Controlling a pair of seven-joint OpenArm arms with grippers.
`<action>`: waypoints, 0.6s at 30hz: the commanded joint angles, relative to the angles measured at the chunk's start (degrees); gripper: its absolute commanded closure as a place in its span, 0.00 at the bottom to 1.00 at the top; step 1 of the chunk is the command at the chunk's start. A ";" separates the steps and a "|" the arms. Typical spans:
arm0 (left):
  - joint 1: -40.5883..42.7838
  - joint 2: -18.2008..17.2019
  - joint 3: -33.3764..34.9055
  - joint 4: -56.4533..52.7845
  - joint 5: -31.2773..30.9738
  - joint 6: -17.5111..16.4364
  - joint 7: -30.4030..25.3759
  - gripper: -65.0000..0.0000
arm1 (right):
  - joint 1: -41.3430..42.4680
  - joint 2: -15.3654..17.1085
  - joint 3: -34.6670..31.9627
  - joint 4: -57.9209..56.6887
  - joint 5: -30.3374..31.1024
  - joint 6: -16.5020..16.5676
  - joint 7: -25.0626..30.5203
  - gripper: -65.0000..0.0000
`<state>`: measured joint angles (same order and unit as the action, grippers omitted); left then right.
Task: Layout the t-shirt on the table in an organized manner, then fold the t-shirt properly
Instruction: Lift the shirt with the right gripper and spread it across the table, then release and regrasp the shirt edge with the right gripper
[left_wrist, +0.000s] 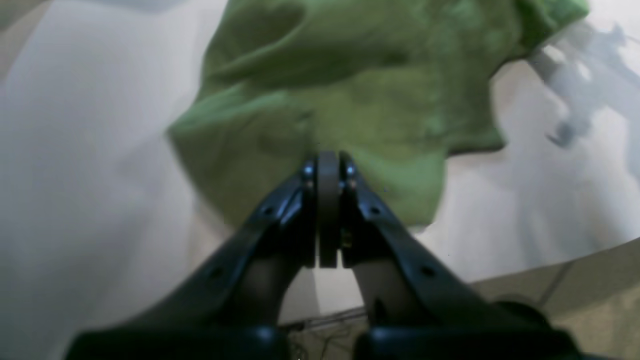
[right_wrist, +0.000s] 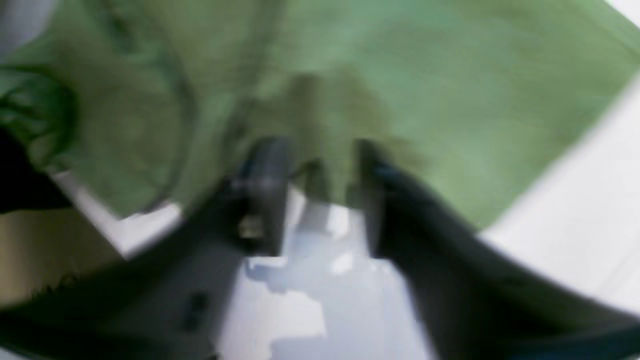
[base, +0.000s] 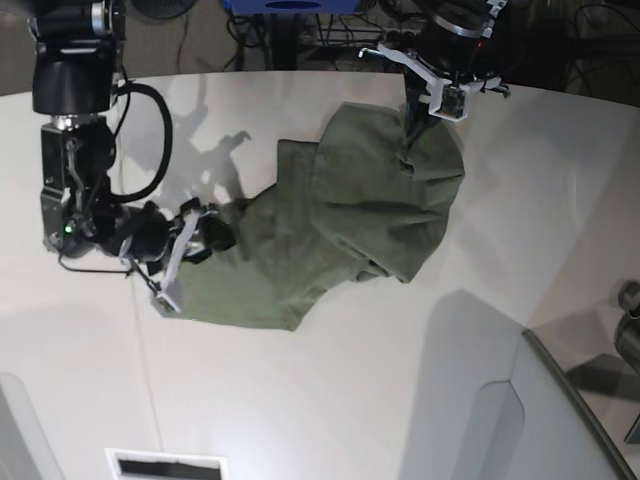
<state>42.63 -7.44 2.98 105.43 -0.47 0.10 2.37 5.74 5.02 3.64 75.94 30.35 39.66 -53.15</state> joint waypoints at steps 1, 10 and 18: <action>0.58 -0.60 -0.39 0.81 -0.10 0.12 -1.45 1.00 | -0.86 -0.58 -0.08 2.43 0.64 0.34 -0.96 0.41; 6.73 -2.01 -17.53 -0.42 -0.10 0.12 -1.89 1.00 | -11.50 -5.85 -0.61 5.77 0.55 0.34 -2.37 0.24; 7.08 -2.01 -25.18 -4.46 -0.10 0.12 -2.06 1.00 | -7.80 -6.99 -0.61 -8.38 0.55 0.34 1.32 0.24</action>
<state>48.88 -9.10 -21.87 100.33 -0.47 -0.01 1.61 -2.28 -2.09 2.98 67.24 32.16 40.53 -51.24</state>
